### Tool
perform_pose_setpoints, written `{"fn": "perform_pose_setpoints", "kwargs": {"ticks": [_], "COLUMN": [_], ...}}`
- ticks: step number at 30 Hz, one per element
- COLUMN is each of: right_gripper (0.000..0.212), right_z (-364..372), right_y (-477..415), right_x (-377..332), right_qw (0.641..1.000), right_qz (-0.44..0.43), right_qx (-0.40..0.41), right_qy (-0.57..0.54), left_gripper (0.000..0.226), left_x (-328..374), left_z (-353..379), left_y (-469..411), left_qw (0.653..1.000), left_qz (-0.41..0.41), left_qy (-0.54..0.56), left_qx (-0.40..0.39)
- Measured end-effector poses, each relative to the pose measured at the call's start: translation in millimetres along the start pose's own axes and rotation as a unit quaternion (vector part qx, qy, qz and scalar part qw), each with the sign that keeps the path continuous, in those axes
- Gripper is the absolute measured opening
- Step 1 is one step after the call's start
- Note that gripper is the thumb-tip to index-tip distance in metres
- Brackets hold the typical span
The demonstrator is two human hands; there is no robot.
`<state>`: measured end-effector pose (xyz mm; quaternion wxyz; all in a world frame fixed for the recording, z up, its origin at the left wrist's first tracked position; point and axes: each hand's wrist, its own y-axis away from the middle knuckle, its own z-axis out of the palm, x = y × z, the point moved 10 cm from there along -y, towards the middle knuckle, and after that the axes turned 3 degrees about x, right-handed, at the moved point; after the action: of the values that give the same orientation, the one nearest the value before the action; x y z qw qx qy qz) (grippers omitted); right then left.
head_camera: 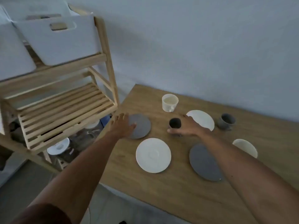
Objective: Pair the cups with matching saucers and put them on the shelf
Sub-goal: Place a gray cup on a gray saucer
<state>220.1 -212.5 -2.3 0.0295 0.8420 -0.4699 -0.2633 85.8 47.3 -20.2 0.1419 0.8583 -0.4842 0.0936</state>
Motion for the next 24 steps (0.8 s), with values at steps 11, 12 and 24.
{"fn": "perform_pose_setpoints", "kwargs": {"ticks": [11, 12, 24], "right_gripper": [0.086, 0.086, 0.070], "right_z": [14, 15, 30], "right_y": [-9, -11, -59], "right_x": [20, 18, -118], "right_qw": [0.989, 0.988, 0.974], "right_qz": [0.011, 0.006, -0.133], "right_qx": [0.085, 0.086, 0.068], "right_qy": [-0.121, -0.125, -0.169], "left_gripper": [0.047, 0.045, 0.034], "left_x": [-46, -47, -69], "left_z": [31, 31, 37], "left_y": [-9, -9, -3], "left_qw": [0.987, 0.985, 0.922], "left_qz": [-0.055, -0.058, -0.137], "left_qy": [0.149, 0.160, 0.363], "left_qx": [-0.012, -0.006, 0.019]}}
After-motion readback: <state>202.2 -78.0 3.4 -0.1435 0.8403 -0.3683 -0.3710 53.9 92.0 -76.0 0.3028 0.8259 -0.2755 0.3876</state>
